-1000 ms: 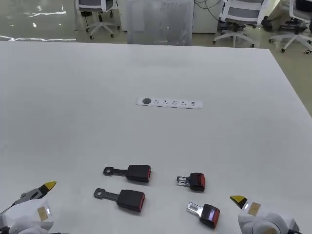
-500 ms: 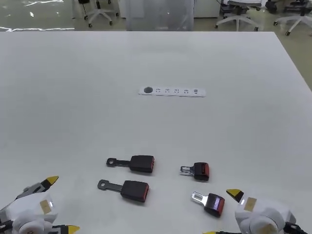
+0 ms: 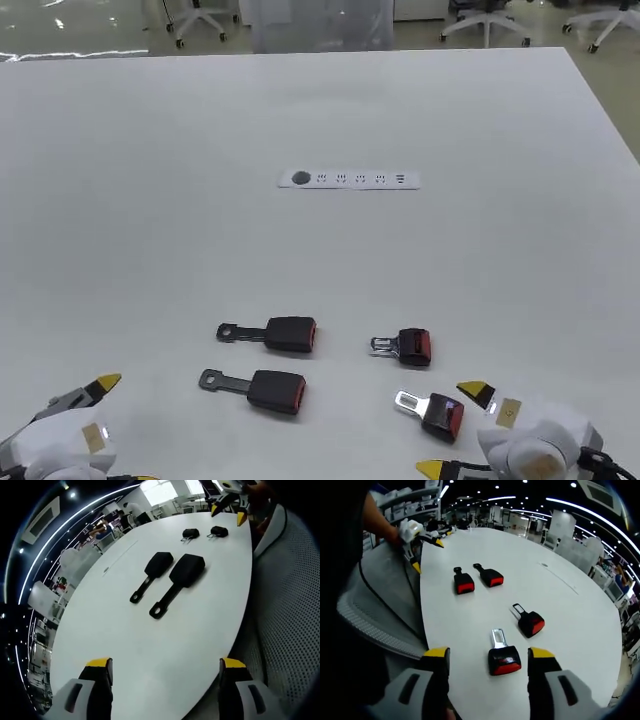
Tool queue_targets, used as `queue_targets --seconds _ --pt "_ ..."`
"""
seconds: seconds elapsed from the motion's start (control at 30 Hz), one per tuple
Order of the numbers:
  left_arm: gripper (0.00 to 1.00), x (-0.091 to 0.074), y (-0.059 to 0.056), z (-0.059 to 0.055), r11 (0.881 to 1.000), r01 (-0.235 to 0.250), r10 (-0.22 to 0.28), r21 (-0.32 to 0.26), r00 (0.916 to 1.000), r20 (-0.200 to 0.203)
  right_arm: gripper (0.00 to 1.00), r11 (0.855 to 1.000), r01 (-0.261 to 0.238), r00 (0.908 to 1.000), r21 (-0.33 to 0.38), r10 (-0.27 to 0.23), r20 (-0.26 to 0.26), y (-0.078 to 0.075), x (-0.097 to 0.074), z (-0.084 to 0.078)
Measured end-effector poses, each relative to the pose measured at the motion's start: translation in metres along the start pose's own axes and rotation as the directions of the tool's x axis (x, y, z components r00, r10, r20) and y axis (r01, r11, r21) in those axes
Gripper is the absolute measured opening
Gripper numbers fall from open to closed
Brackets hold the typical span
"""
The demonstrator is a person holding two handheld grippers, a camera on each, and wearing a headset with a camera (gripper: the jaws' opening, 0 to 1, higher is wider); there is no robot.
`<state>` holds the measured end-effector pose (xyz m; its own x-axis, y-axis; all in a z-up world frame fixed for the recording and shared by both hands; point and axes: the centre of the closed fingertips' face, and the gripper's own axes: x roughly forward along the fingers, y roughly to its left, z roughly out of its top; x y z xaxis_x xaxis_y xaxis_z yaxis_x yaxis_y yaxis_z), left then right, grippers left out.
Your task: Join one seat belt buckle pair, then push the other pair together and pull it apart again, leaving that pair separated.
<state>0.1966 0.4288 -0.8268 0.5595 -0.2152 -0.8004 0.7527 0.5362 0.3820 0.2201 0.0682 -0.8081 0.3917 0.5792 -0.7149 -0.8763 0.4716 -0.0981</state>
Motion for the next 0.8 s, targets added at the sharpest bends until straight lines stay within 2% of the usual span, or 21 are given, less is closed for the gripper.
queue_targets --seconds 0.03,0.1,0.17,0.3,0.43,0.6,0.7,0.8 --pt "0.89 -0.001 0.001 0.001 0.998 -0.005 0.005 0.063 1.0000 -0.005 0.64 1.000 0.000 1.0000 -0.009 0.000 0.000 0.000 0.001 0.000" --pt "0.87 -0.004 0.001 -0.001 0.994 -0.010 0.013 0.104 0.9995 -0.027 0.64 0.999 0.000 1.0000 -0.032 0.000 0.007 0.000 0.003 0.003" --pt "0.87 -0.003 0.000 -0.002 0.995 0.001 0.002 0.095 0.9997 -0.026 0.64 0.999 0.001 1.0000 -0.040 -0.001 0.008 -0.002 0.005 0.003" --pt "0.87 0.001 0.001 -0.012 0.996 0.015 -0.010 0.086 0.9979 -0.064 0.62 0.999 -0.006 1.0000 -0.050 0.006 0.005 -0.004 0.005 0.001" --pt "0.86 -0.001 0.000 -0.009 0.994 0.031 -0.024 0.105 0.9972 -0.070 0.59 1.000 -0.010 0.9999 -0.027 0.010 0.000 -0.008 0.008 -0.005" --pt "0.83 0.005 0.001 0.004 0.987 0.070 -0.060 0.147 0.9957 -0.071 0.58 1.000 -0.013 0.9999 -0.018 0.013 -0.003 -0.013 0.008 -0.010" --pt "0.75 0.010 -0.003 0.015 0.980 0.118 -0.107 0.159 0.9912 -0.077 0.57 1.000 -0.017 0.9998 -0.010 0.017 -0.012 -0.015 0.010 -0.015" --pt "0.69 0.021 -0.006 0.027 0.968 0.163 -0.153 0.193 0.9861 -0.065 0.56 1.000 -0.015 0.9997 -0.001 0.015 -0.017 -0.017 0.012 -0.018"
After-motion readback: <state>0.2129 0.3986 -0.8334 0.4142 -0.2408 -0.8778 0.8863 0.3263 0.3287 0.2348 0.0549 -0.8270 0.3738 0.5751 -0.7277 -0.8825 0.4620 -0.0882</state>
